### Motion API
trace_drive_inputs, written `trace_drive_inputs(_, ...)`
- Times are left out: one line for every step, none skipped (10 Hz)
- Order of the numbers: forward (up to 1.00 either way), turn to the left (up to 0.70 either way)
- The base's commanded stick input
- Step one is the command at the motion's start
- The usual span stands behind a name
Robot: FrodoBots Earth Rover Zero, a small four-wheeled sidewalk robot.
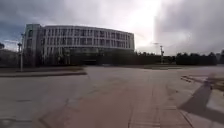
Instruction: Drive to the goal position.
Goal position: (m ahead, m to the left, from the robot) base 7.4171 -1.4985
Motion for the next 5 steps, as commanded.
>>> trace_drive_inputs(0.7,0.0)
trace_drive_inputs(0.7,0.0)
trace_drive_inputs(0.7,0.0)
trace_drive_inputs(0.7,0.0)
trace_drive_inputs(0.7,0.0)
